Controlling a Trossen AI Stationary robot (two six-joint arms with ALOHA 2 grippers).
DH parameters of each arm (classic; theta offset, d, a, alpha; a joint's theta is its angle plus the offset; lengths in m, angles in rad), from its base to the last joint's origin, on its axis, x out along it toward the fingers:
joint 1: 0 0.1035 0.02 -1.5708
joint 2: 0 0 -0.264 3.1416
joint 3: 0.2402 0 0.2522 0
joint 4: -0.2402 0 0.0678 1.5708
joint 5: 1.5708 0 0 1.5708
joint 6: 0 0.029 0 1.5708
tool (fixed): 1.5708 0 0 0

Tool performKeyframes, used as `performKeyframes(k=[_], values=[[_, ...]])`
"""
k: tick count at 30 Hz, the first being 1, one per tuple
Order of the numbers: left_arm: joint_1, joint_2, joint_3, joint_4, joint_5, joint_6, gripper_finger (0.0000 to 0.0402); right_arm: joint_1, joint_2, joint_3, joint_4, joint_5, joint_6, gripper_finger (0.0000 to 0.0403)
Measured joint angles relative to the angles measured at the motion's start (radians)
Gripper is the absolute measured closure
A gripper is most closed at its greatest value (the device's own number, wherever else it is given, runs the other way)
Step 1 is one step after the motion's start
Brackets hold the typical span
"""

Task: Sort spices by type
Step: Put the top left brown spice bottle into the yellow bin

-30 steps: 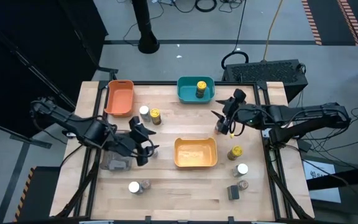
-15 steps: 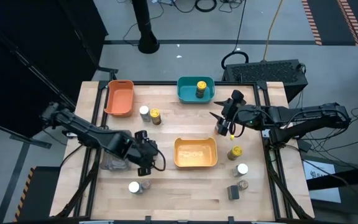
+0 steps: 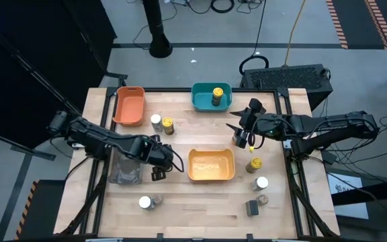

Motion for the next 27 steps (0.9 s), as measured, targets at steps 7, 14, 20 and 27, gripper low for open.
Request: performKeyframes(k=[7,14,20,27], values=[[0.009,0.0,-0.078,0.081,0.03,0.002,0.0139,0.0,0.0,0.0,-0.004,0.0,0.004,0.0204],[0.012,0.0,-0.12,0.154,0.025,0.004,0.0139,0.0,0.0,0.0,-0.004,0.0,0.009,0.0204],[0.012,0.0,-0.175,0.236,0.02,0.001,0.0139,0.0,0.0,0.0,-0.003,0.0,0.009,0.0204],[0.012,0.0,-0.219,0.323,0.02,-0.004,0.0139,0.0,0.0,0.0,-0.003,0.001,0.009,0.0204]])
